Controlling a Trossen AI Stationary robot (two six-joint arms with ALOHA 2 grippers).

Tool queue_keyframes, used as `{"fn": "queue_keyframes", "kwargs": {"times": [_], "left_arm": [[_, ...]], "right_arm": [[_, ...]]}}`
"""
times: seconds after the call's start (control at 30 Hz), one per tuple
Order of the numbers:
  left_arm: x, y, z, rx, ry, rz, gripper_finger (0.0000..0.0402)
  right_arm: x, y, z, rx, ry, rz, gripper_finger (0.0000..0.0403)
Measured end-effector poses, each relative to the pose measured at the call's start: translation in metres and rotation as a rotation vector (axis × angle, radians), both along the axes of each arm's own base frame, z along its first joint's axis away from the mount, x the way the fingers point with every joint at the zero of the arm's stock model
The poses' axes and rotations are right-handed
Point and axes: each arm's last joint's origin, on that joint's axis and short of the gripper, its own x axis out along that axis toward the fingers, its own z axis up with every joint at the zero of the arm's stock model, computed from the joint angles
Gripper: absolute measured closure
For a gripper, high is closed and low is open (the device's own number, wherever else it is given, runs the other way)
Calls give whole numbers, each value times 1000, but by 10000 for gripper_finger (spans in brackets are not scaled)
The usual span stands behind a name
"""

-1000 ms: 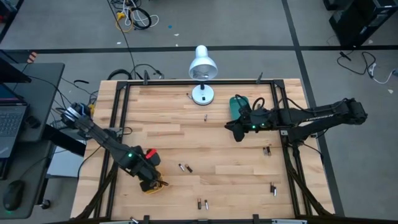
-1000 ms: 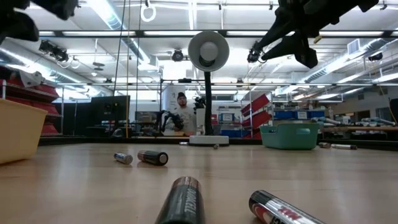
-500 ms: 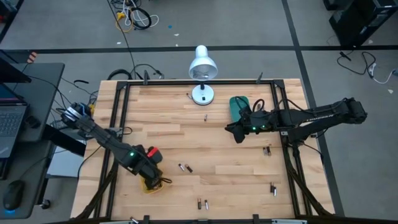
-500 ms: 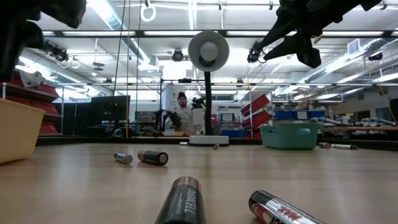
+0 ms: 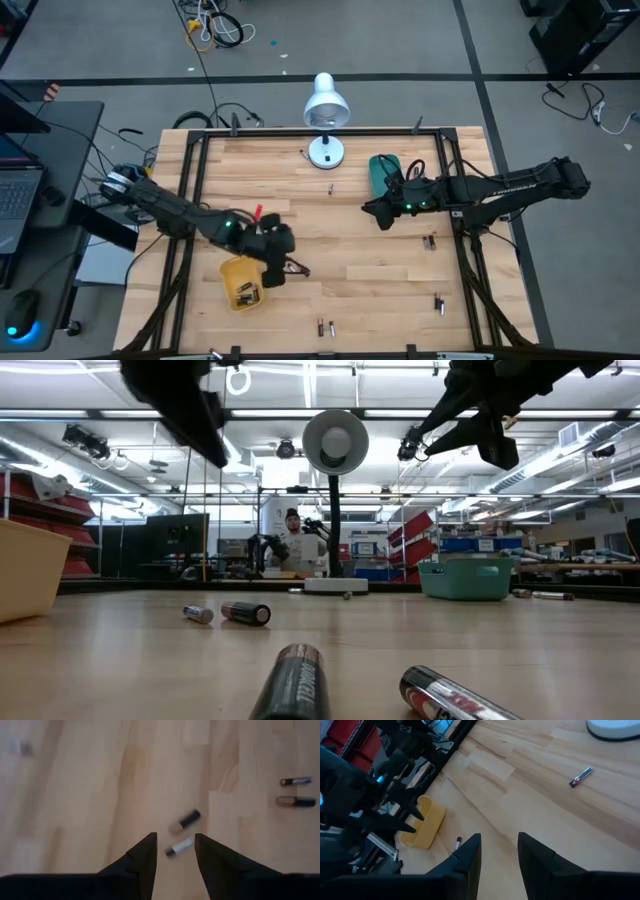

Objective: Sort batteries
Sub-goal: Put the golden battery into the yellow bin

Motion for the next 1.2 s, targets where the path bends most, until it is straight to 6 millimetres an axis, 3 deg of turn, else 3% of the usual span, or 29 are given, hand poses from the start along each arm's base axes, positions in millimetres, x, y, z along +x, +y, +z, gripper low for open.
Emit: {"fn": "queue_keyframes", "kwargs": {"times": [0.17,0.33,0.7,1.2], "left_arm": [[19,9,-7,134,-47,-200,253],[37,7,-26,244,-56,-444,253],[56,6,-79,167,71,-678,253],[67,3,-110,167,92,-732,253]], "right_arm": [[0,3,0,33,-2,14,288],[-1,9,0,42,-1,36,288],[-3,24,-1,34,9,107,288],[-3,25,-1,51,12,98,288]]}}
